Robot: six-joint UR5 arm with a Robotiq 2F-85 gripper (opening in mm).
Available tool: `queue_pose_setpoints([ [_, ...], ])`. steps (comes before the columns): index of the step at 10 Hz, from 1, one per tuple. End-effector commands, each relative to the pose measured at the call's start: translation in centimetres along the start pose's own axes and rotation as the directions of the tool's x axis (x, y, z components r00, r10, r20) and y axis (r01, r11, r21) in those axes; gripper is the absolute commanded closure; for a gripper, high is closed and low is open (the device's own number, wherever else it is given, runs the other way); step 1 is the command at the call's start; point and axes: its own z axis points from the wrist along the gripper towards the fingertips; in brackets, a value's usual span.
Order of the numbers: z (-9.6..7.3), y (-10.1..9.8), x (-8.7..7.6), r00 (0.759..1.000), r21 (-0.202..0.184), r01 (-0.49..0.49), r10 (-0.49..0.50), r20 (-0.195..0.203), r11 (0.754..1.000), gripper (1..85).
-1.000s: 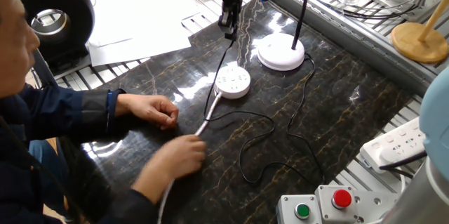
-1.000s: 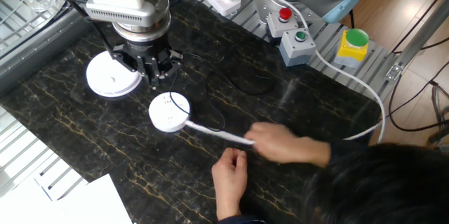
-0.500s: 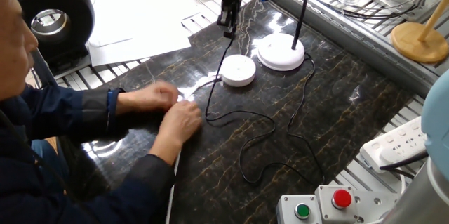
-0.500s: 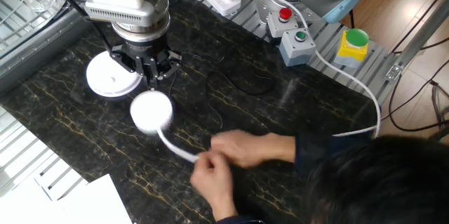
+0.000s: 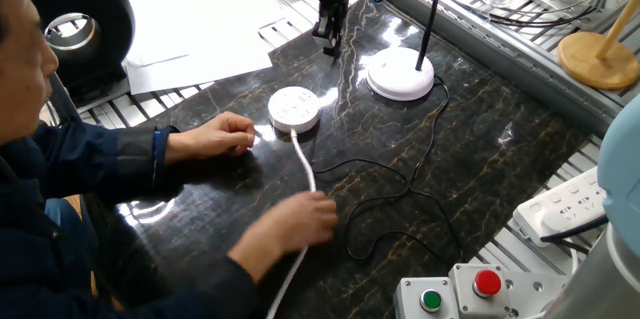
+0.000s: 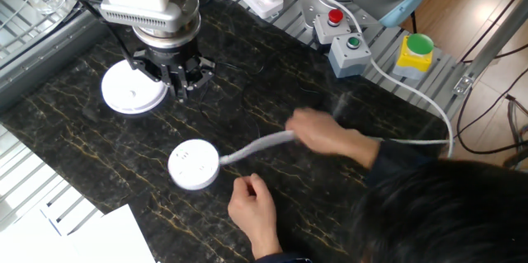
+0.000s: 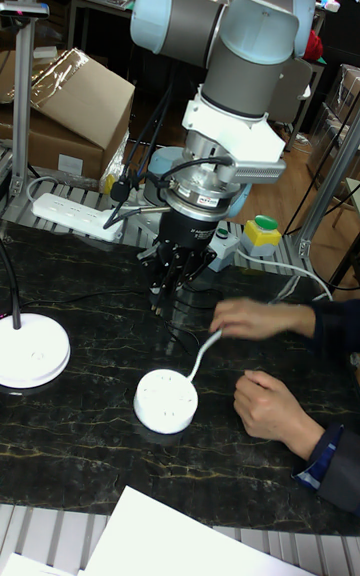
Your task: Plug in the power cord of the desk lamp, turn on the socket, and light up the desk lamp
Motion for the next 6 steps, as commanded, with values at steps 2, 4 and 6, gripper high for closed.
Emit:
queue_pose_setpoints([
  [2,-0.11,-0.38,0.10,1.000,0.012,0.004,-0.004,-0.003,1.000,84.3],
  [4,-0.11,0.09,-0.03,1.000,-0.006,0.031,-0.031,0.003,0.999,84.3],
  [6,-0.11,-0.09,-0.10,0.999,0.001,0.039,-0.039,0.005,0.999,84.3],
])
